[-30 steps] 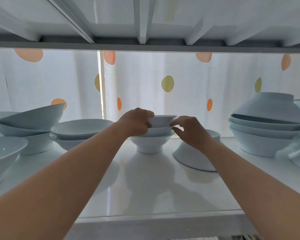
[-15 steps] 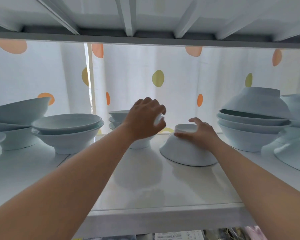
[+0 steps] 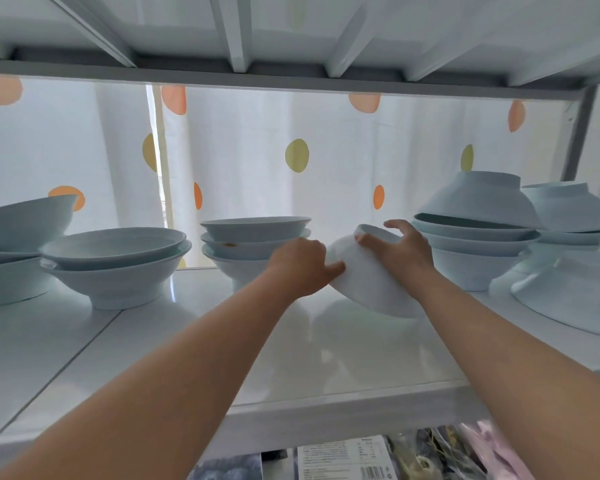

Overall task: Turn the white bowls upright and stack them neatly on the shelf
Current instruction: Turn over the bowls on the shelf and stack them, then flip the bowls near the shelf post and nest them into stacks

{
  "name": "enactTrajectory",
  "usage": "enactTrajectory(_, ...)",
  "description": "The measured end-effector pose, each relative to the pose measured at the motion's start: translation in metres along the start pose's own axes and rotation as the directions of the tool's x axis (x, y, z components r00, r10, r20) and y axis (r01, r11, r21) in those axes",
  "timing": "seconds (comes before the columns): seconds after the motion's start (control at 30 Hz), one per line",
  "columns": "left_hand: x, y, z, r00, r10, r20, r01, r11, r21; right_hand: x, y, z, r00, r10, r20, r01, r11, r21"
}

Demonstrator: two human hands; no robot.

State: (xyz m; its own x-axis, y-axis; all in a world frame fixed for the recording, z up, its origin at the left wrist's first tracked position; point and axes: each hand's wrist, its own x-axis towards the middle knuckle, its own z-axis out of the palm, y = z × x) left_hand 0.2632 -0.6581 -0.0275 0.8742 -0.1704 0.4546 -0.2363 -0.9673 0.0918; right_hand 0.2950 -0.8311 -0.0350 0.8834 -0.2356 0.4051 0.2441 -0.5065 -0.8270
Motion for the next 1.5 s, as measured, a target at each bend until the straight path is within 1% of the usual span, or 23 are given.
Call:
enactTrajectory(0.07, 0.003, 0.005, 0.0, 0.986, -0.121, 0.116, 0.135, 0.984, -0.115, -0.004, -0.001, -0.01, 0.997, 0.042, -0.067, -0.038, 0.997, 0.062)
enactTrajectory(0.13, 0.003, 0.011, -0.001, 0.948, -0.186, 0.259, 0.269, 0.902, -0.337, -0.01, -0.002, -0.018, 0.989, 0.08, -0.123, -0.065, 0.991, 0.12)
enactTrajectory(0.17, 0.003, 0.015, -0.002, 0.924, -0.182, 0.335, 0.333, 0.815, -0.474, -0.013, -0.003, -0.022, 0.984, 0.102, -0.146, -0.08, 0.986, 0.149)
enactTrajectory(0.23, 0.0, 0.022, -0.007, 0.898, -0.095, 0.429, 0.399, 0.583, -0.708, -0.021, -0.007, -0.028, 0.973, 0.142, -0.181, -0.101, 0.97, 0.221)
enactTrajectory(0.3, -0.002, 0.028, -0.01, 0.912, 0.042, 0.407, 0.365, 0.368, -0.855, -0.03, -0.011, -0.032, 0.965, 0.175, -0.194, -0.109, 0.944, 0.31)
enactTrajectory(0.4, -0.008, 0.036, -0.014, 0.948, 0.172, 0.267, 0.245, 0.141, -0.959, -0.043, -0.017, -0.034, 0.955, 0.244, -0.171, -0.139, 0.872, 0.469)
enactTrajectory(0.43, -0.01, 0.04, -0.017, 0.956, 0.19, 0.222, 0.211, 0.079, -0.974, -0.047, -0.019, -0.034, 0.95, 0.263, -0.167, -0.143, 0.845, 0.515)
enactTrajectory(0.47, -0.012, 0.043, -0.02, 0.964, 0.19, 0.187, 0.182, 0.041, -0.982, -0.051, -0.02, -0.033, 0.946, 0.278, -0.165, -0.147, 0.823, 0.549)
enactTrajectory(0.5, -0.013, 0.046, -0.024, 0.971, 0.177, 0.161, 0.158, 0.034, -0.987, -0.054, -0.02, -0.032, 0.945, 0.287, -0.159, -0.148, 0.804, 0.575)
enactTrajectory(0.53, -0.015, 0.05, -0.029, 0.977, 0.159, 0.143, 0.136, 0.055, -0.989, -0.057, -0.021, -0.031, 0.945, 0.292, -0.144, -0.152, 0.787, 0.599)
enactTrajectory(0.6, -0.017, 0.056, -0.038, 0.986, 0.116, 0.121, 0.104, 0.144, -0.984, -0.062, -0.02, -0.028, 0.95, 0.294, -0.101, -0.166, 0.755, 0.635)
enactTrajectory(0.67, -0.017, 0.061, -0.046, 0.992, 0.07, 0.108, 0.086, 0.264, -0.961, -0.066, -0.018, -0.027, 0.956, 0.29, -0.028, -0.2, 0.722, 0.662)
enactTrajectory(0.73, -0.019, 0.065, -0.051, 0.995, 0.032, 0.094, 0.072, 0.415, -0.907, -0.071, -0.016, -0.025, 0.964, 0.258, 0.064, -0.228, 0.678, 0.699)
enactTrajectory(0.8, -0.021, 0.066, -0.051, 0.998, 0.023, 0.056, 0.032, 0.59, -0.807, -0.076, -0.011, -0.022, 0.968, 0.216, 0.128, -0.242, 0.673, 0.699)
enactTrajectory(0.87, -0.024, 0.068, -0.047, 0.999, 0.05, 0.004, -0.035, 0.754, -0.656, -0.08, -0.007, -0.02, 0.967, 0.205, 0.153, -0.253, 0.681, 0.687)
enactTrajectory(0.9, -0.025, 0.07, -0.045, 0.998, 0.068, -0.015, -0.065, 0.813, -0.578, -0.079, -0.004, -0.018, 0.965, 0.203, 0.166, -0.261, 0.685, 0.68)
enactTrajectory(0.97, -0.025, 0.074, -0.039, 0.995, 0.095, -0.033, -0.1, 0.888, -0.449, -0.076, 0.004, -0.016, 0.953, 0.226, 0.202, -0.303, 0.696, 0.651)
enactTrajectory(1.1, -0.023, 0.086, -0.029, 0.994, 0.111, 0.016, -0.102, 0.958, -0.269, -0.068, 0.025, -0.019, 0.908, 0.297, 0.296, -0.415, 0.741, 0.528)
enactTrajectory(1.23, -0.016, 0.099, -0.024, 0.989, 0.133, 0.068, -0.127, 0.989, -0.081, -0.053, 0.036, -0.031, 0.852, 0.348, 0.391, -0.492, 0.786, 0.375)
enactTrajectory(1.3, -0.013, 0.104, -0.024, 0.988, 0.133, 0.079, -0.134, 0.991, 0.003, -0.045, 0.039, -0.036, 0.843, 0.362, 0.399, -0.478, 0.844, 0.245)
enactTrajectory(1.37, -0.013, 0.109, -0.023, 0.982, 0.152, 0.114, -0.165, 0.98, 0.109, -0.035, 0.042, -0.038, 0.846, 0.338, 0.413, -0.425, 0.895, 0.137)
enactTrajectory(1.43, -0.014, 0.114, -0.018, 0.975, 0.161, 0.152, -0.19, 0.962, 0.196, -0.03, 0.046, -0.042, 0.841, 0.312, 0.441, -0.394, 0.913, 0.106)
enactTrajectory(1.5, -0.014, 0.116, -0.014, 0.973, 0.16, 0.169, -0.2, 0.946, 0.257, -0.026, 0.051, -0.044, 0.831, 0.28, 0.48, -0.387, 0.911, 0.14)
